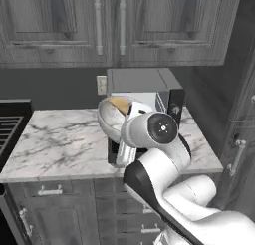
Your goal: Pick up the heated bread from the toaster oven and place it in the bowl. Then move the bread bowl to the dining counter.
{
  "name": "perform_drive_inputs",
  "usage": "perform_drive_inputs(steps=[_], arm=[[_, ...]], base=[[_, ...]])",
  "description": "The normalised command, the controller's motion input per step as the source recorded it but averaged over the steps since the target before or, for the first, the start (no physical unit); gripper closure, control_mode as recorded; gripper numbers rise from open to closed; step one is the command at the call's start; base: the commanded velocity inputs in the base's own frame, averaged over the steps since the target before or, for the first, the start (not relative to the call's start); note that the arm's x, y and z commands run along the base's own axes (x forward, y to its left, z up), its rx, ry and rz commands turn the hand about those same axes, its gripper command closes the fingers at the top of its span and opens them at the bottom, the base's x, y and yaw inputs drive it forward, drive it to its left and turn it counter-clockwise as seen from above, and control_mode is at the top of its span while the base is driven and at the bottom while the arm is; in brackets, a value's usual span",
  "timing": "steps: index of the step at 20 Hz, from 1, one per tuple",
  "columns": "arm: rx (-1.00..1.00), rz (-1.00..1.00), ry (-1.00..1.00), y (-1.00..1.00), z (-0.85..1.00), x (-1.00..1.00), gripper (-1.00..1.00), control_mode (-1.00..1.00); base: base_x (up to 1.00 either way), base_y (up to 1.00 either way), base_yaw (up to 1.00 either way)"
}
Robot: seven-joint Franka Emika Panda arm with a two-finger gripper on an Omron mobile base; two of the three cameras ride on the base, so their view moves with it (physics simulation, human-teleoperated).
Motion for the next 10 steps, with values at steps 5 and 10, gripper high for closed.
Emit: perform_drive_inputs(steps=[5,10], arm=[[0.00,0.00,0.00,0.00,0.00,0.00,1.00,1.00],[0.00,0.00,0.00,0.00,0.00,0.00,1.00,1.00]], base=[[-0.93,0.16,0.77],[-0.31,0.11,1.00]])
